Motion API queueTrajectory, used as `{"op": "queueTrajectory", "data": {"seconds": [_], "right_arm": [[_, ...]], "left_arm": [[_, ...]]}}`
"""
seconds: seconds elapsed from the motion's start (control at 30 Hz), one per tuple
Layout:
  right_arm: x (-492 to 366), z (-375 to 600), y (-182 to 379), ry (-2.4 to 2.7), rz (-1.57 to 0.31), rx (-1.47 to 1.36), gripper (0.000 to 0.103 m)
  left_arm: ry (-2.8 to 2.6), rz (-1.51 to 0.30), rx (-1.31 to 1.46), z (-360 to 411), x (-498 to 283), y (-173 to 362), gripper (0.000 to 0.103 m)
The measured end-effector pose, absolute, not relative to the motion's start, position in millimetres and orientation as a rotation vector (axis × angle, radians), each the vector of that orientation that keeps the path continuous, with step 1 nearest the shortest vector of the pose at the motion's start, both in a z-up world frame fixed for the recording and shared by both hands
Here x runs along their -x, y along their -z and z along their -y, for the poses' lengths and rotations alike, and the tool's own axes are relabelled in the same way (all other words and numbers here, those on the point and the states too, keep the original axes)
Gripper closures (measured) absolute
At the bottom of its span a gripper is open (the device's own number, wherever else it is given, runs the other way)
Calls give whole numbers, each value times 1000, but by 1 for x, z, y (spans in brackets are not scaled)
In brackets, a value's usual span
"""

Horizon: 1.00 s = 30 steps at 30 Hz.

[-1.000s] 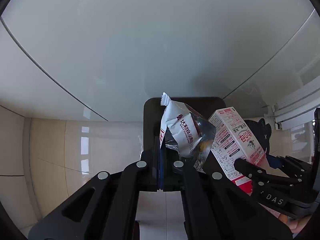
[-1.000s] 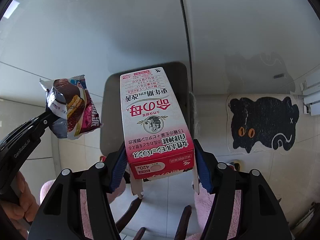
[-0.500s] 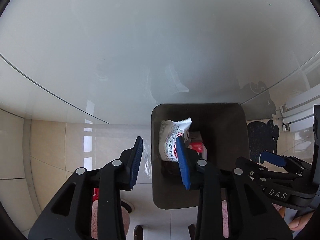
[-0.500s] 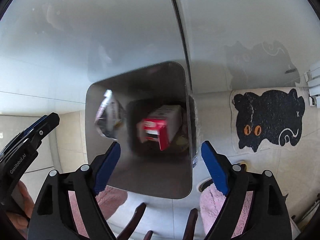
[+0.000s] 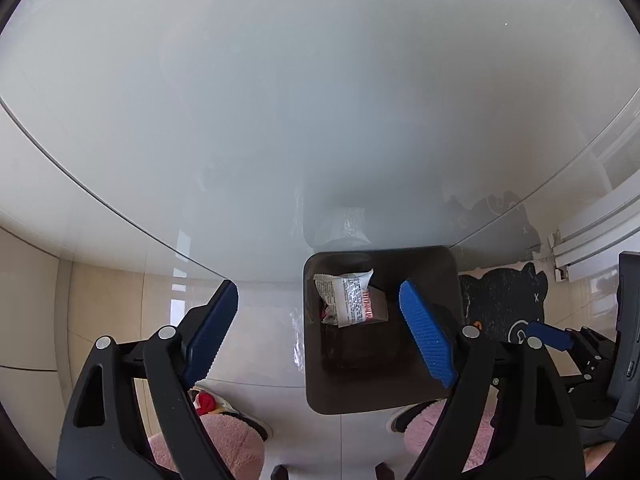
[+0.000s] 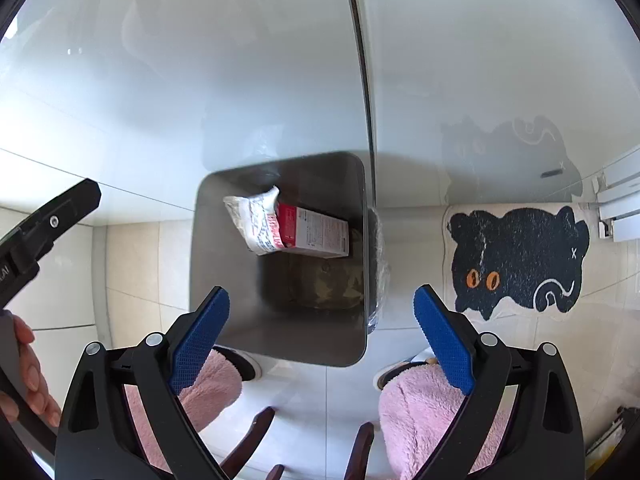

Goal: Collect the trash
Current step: 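Grasp the white medicine box with the left tool while the right tool grasps the plastic bag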

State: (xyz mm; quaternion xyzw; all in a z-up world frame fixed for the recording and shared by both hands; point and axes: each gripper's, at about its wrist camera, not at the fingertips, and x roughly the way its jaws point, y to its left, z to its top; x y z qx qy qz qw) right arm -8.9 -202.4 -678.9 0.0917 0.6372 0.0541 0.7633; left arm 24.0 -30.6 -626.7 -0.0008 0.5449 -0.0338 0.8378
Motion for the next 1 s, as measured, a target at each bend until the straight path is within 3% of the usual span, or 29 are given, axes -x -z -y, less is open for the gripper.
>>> {"op": "queueTrajectory", "data": {"seconds": [0.13, 0.63, 0.7, 1.0], "right_arm": [[21, 205, 630, -132, -1288, -167, 9], [48, 219, 374, -228, -750, -81, 8], [46, 216, 350, -233, -701, -52, 3], [0, 219, 296, -201, -645, -9, 3]], "left_arm": [[91, -1077, 0, 36, -10, 576, 17], [122, -721, -111, 29, 11, 343, 14], [110, -687, -137, 26, 7, 322, 9], [82, -695, -129, 1, -49, 274, 8]]}}
